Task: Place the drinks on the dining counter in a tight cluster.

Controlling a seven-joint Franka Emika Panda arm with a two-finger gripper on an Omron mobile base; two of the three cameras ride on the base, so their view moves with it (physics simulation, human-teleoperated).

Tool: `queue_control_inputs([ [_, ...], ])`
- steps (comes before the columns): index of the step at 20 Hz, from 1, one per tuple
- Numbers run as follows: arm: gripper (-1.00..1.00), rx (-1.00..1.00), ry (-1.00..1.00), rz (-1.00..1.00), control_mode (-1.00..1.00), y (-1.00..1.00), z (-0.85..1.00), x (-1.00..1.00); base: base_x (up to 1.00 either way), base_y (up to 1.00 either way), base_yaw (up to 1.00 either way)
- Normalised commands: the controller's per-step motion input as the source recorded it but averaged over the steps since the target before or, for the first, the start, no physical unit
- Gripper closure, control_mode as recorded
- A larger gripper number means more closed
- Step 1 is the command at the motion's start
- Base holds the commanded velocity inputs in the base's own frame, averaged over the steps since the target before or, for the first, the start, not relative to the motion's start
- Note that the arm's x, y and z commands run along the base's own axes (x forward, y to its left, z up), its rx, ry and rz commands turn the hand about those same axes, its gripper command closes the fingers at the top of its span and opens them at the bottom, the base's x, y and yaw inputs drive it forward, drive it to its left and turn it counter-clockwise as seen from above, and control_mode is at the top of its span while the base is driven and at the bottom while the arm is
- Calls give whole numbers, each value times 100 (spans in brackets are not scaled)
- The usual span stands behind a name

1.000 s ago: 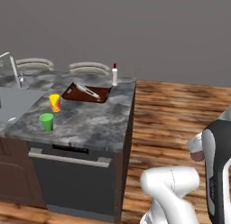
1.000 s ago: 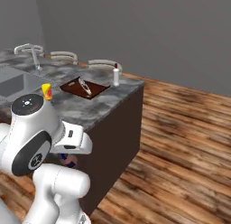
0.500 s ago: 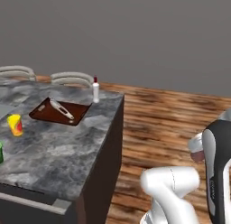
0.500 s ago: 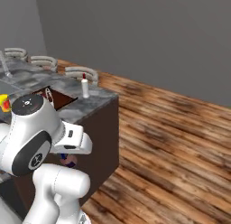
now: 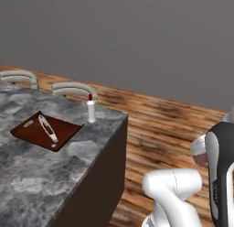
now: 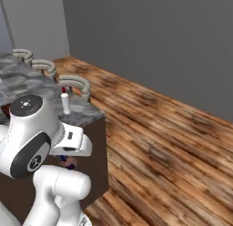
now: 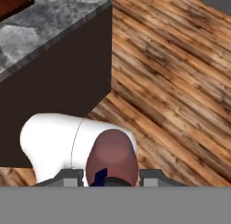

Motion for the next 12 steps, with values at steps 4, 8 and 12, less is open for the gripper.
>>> queue_control_inputs([
  [4, 100, 0, 0, 0, 100, 0, 0, 0, 82, -74, 41],
  [8, 100, 0, 0, 0, 100, 0, 0, 0, 67, -70, 42],
  [12, 100, 0, 0, 0, 100, 0, 0, 0, 31, -40, 31],
])
